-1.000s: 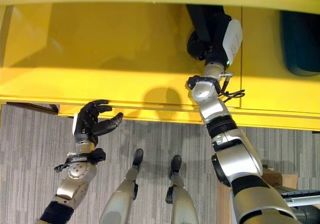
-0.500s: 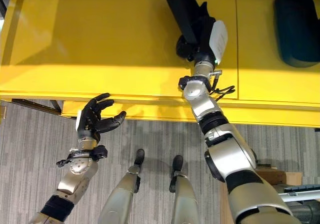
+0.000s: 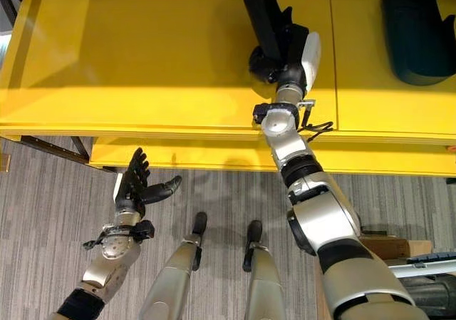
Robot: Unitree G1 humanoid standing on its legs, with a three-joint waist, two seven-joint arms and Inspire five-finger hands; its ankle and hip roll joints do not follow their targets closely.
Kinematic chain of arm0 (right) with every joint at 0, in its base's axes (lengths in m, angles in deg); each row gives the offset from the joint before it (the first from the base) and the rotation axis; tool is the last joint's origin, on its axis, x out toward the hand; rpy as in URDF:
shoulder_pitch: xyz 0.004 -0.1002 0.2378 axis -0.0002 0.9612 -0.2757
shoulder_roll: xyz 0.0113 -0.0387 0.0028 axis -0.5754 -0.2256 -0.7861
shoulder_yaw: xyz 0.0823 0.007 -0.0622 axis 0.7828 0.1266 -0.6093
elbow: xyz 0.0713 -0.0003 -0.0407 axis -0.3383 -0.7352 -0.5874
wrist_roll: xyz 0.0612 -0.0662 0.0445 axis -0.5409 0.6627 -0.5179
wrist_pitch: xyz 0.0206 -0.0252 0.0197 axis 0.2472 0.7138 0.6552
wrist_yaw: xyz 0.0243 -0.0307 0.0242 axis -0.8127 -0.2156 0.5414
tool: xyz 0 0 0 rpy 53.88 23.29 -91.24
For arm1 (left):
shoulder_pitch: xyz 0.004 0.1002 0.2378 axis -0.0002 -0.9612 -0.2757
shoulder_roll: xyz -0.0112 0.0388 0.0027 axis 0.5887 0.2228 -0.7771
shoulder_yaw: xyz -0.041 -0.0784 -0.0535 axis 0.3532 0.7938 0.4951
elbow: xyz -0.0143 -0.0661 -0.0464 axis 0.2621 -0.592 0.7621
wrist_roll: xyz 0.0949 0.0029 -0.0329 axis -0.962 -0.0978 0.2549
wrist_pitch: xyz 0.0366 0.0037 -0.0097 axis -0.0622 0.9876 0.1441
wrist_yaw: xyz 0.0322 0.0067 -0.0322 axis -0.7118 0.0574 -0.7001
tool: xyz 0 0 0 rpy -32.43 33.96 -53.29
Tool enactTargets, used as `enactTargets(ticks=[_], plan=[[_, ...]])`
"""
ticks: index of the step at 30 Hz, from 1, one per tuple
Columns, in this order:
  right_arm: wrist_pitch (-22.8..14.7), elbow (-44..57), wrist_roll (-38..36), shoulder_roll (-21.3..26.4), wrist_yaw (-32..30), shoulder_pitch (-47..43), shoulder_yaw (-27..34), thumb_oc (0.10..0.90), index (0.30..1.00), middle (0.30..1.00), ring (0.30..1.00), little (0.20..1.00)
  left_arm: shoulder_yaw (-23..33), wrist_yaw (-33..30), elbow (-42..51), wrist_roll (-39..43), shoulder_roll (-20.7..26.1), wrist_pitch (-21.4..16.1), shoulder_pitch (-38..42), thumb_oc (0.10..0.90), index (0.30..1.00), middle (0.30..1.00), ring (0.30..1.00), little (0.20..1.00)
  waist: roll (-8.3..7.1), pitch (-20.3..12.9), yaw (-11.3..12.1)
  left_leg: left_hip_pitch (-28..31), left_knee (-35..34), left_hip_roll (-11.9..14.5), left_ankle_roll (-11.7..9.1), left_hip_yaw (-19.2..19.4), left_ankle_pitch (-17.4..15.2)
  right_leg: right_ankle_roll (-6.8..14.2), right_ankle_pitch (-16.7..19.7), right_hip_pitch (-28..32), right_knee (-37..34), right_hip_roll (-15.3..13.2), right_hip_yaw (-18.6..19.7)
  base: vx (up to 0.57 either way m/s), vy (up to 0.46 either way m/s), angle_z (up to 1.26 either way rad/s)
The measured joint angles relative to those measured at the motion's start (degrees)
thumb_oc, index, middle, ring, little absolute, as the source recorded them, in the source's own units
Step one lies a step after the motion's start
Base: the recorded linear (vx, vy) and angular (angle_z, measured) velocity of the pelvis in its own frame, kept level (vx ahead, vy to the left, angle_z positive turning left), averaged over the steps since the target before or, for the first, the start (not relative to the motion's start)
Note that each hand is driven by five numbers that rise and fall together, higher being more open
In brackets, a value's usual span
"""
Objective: Move parts from the plastic box to the shelf.
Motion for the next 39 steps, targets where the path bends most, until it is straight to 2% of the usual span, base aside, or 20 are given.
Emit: enactTargets(ticks=[10, 17, 29, 31, 35, 39], plan=[[-1.4, 0.0, -2.9, -0.1, -0.6, 0.0, 3.3, 0.400, 0.300, 0.300, 0.300, 0.300, -0.1, 0.0, -0.1, 0.0, 0.1, 0.0, 0.4, 0.900, 1.000, 1.000, 1.000, 1.000, 0.00, 0.0, 0.0, 0.1, -0.1, -0.4, 0.4, 0.0, 0.3, 0.0, 0.0, 0.2, -0.1, -0.4, -0.1, 0.01, 0.005, 0.01], [-1.5, -0.1, -3.1, 0.0, -3.9, 0.2, 5.4, 0.400, 0.300, 0.300, 0.300, 0.300, -1.1, -0.1, -0.1, 0.0, 0.2, 0.1, 0.5, 0.900, 1.000, 1.000, 1.000, 1.000, -0.04, 0.0, 0.1, 0.0, 0.0, -1.0, 0.7, 0.0, 0.5, 0.2, 0.1, 0.5, -0.2, -1.0, -0.1, 0.01, 0.012, 0.03], [-1.5, -0.1, -3.7, 0.2, -5.6, 0.2, 5.2, 0.400, 0.300, 0.300, 0.300, 0.300, -1.2, -0.5, -0.1, 0.1, 0.2, 0.4, 1.4, 0.900, 1.000, 1.000, 1.000, 1.000, -0.30, -0.2, -0.3, 0.0, 0.0, -1.3, 1.3, 0.3, 0.4, 0.8, 0.6, 1.0, -1.8, -1.3, 0.0, 0.00, 0.001, 0.00], [-1.5, -0.1, -3.7, 0.2, -5.7, 0.6, 5.2, 0.400, 0.300, 0.300, 0.300, 0.300, -1.2, -0.6, -0.1, 0.1, 0.2, 0.6, 1.5, 0.900, 1.000, 1.000, 1.000, 1.000, -0.65, -0.3, -0.4, 0.0, 0.0, -1.4, 1.4, 0.4, 0.3, 0.8, 0.6, 1.1, -2.0, -1.3, 0.2, 0.00, 0.000, 0.00], [-1.5, -0.8, -3.7, 0.0, -5.7, 1.5, 5.2, 0.400, 0.300, 0.300, 0.300, 0.300, -1.2, -1.6, -0.1, 0.2, 0.2, 0.7, 1.6, 0.900, 1.000, 1.000, 1.000, 1.000, -2.55, -0.2, -0.6, 0.8, -0.3, -1.4, 1.7, 0.4, 0.4, 1.1, 1.3, 2.3, -3.2, -1.3, 0.3, 0.00, 0.000, 0.00], [-1.5, -2.2, -3.7, 0.0, -6.2, 2.7, 5.2, 0.400, 0.300, 0.300, 0.300, 0.300, -1.2, -1.7, -0.1, 0.2, 0.2, 0.9, 1.4, 0.900, 1.000, 1.000, 1.000, 1.000, -3.04, -0.3, -0.7, 2.3, -1.2, -1.4, 1.9, 0.5, 0.3, 1.3, 1.4, 4.3, -5.0, -1.3, 0.3, 0.01, 0.001, -0.01]])
